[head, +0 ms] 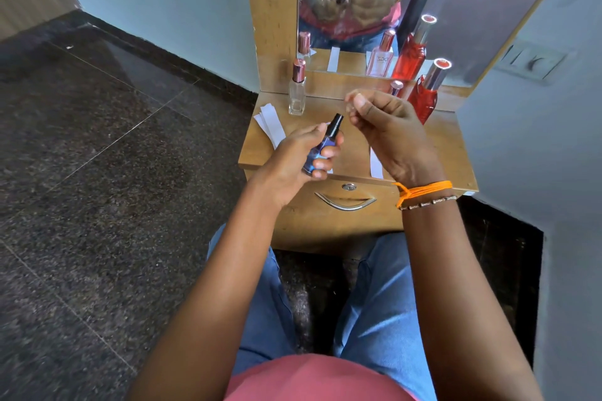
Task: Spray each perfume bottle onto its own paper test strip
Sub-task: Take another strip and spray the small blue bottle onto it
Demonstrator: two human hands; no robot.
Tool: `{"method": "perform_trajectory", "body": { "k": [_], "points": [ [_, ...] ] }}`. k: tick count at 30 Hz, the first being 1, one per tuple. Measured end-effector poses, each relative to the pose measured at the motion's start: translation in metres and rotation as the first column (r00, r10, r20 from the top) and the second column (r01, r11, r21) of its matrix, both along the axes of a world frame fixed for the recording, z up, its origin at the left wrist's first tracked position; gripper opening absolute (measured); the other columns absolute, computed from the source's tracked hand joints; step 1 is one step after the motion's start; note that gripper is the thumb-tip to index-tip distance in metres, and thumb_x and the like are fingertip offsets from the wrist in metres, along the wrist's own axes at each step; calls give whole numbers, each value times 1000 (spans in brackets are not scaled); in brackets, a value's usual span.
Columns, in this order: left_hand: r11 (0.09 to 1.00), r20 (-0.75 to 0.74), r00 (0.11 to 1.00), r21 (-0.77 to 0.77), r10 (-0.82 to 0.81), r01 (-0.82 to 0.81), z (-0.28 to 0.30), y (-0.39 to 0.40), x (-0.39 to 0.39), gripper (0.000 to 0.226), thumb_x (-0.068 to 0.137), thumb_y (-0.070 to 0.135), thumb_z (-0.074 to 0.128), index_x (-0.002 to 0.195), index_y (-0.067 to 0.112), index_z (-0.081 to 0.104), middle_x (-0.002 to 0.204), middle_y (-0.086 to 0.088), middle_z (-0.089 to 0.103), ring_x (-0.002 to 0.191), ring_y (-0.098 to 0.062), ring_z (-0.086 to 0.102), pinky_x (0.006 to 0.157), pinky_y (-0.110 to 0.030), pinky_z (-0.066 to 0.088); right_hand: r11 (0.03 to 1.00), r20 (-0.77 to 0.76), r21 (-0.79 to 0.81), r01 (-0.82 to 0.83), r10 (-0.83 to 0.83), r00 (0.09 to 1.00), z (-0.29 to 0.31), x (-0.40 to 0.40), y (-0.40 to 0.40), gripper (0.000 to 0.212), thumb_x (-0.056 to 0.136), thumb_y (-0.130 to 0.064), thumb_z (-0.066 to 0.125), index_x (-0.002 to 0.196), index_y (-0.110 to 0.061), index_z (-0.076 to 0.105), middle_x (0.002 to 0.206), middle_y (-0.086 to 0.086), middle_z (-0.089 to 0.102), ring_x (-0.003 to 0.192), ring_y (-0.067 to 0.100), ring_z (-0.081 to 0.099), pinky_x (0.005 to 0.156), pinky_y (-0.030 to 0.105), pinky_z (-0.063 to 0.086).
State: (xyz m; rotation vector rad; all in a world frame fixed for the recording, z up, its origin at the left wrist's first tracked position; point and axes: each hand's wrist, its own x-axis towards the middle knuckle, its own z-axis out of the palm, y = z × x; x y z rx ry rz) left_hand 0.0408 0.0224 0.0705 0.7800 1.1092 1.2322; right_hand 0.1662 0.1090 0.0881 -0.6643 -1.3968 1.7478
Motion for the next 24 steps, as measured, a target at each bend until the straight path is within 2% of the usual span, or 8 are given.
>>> {"method": "perform_trajectory", "body": {
  "k": [3,5,7,15,17,19,22,24],
  "points": [
    [995,25,996,47,89,-90,0,-1,-1,32,101,22,33,87,14,60,69,4,53,56,-6,46,54,-16,42,984,241,169,64,-104,965,-7,7,2,15,87,2,60,91,-8,70,83,3,70,71,2,59,74,15,51],
    [975,-36,977,85,210,-206,0,3,-2,26,100,17,40,91,16,64,85,1,61,76,-8,57,77,-23,52,918,457,376,123,-300,837,-20,6,-1,15,85,3,63,94,-5,72,92,10,71,78,8,63,79,23,51],
    [965,-140,957,103,255,-242,-2,5,-4,22,97,15,45,95,20,66,98,0,66,96,-14,61,97,-32,46,826,562,554,109,-467,682,-34,3,-6,12,84,3,61,91,0,70,93,13,72,82,21,66,79,30,50],
    [939,-345,873,146,344,-313,-5,8,2,25,94,9,50,109,21,66,111,-5,67,107,-15,60,93,-23,45,730,627,683,2,-589,510,-57,-4,-12,24,79,5,57,101,-4,62,100,15,66,91,34,59,75,40,49],
    [934,-369,858,157,358,-322,-5,11,2,26,94,8,50,113,17,65,107,1,67,103,-9,60,86,-11,45,689,582,725,19,-626,518,-54,-3,-15,34,79,4,60,112,-5,58,110,14,64,101,33,57,85,41,48],
    [933,-391,847,165,361,-321,-5,13,1,26,94,8,50,114,16,65,104,5,66,100,-5,58,82,-7,43,638,460,765,89,-638,617,-48,-3,-21,36,80,6,58,114,-5,56,111,10,64,103,28,58,89,37,47],
    [941,-406,849,161,338,-297,-3,18,2,26,94,9,49,115,15,64,107,3,65,104,-8,58,87,-14,43,812,357,564,147,-401,844,-36,-5,-30,33,86,7,52,115,-7,53,102,1,64,94,12,64,84,18,51],
    [948,-422,849,156,317,-277,-2,20,3,26,95,9,49,116,11,62,109,-1,66,105,-11,59,90,-18,44,888,364,448,107,-291,885,-33,-5,-31,33,87,5,55,117,-9,50,100,0,65,89,11,66,79,18,54]
  ]
}}
